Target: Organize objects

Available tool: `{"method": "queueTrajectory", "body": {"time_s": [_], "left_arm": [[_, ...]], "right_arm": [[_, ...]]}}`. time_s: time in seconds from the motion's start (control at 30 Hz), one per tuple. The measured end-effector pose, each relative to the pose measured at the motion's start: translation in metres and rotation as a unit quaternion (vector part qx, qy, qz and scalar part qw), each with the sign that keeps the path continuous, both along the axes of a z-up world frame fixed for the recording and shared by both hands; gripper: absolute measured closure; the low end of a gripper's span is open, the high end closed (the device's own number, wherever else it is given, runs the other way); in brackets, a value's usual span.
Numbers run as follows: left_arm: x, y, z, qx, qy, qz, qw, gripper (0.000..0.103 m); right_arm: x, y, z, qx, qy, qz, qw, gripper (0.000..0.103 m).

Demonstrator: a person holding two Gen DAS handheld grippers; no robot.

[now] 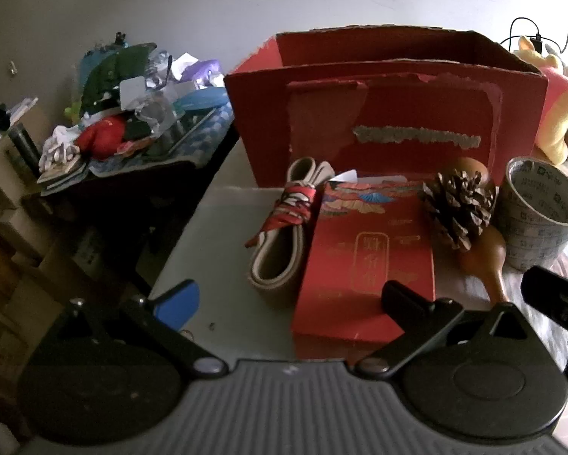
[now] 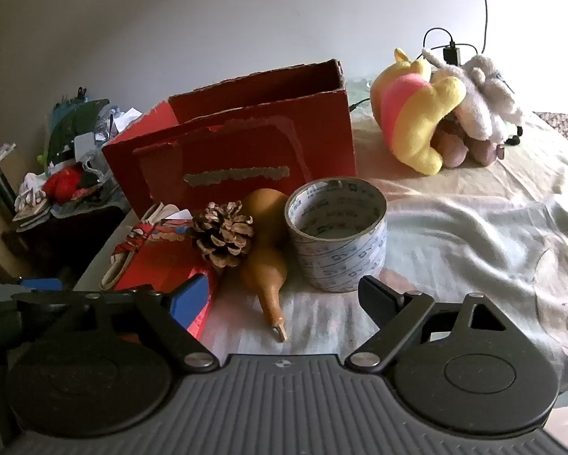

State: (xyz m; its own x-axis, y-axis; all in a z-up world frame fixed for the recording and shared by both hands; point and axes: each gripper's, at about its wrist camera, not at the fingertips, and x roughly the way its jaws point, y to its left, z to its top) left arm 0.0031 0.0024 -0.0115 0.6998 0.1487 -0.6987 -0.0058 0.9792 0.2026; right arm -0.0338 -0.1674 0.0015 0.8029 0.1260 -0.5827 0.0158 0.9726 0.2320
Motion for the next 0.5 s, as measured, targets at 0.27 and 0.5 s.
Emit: {"method": "queueTrajectory", "body": {"time_s": [0.27, 0.5], "left_arm": [[-0.001, -0.0028, 0.001, -0.002, 0.003, 0.002, 1.0, 0.0], [-0.0039, -0.0078, 0.0028, -0.004, 0.008, -0.01, 0.9999, 0.0]], "right_arm": [[-0.0017, -0.0039, -0.0005, 0.012, 0.004, 0.014, 1.0, 0.015], [-0.0028, -0.0072, -0.0019, 0.007, 0.005, 0.007, 1.0, 0.015]]}}
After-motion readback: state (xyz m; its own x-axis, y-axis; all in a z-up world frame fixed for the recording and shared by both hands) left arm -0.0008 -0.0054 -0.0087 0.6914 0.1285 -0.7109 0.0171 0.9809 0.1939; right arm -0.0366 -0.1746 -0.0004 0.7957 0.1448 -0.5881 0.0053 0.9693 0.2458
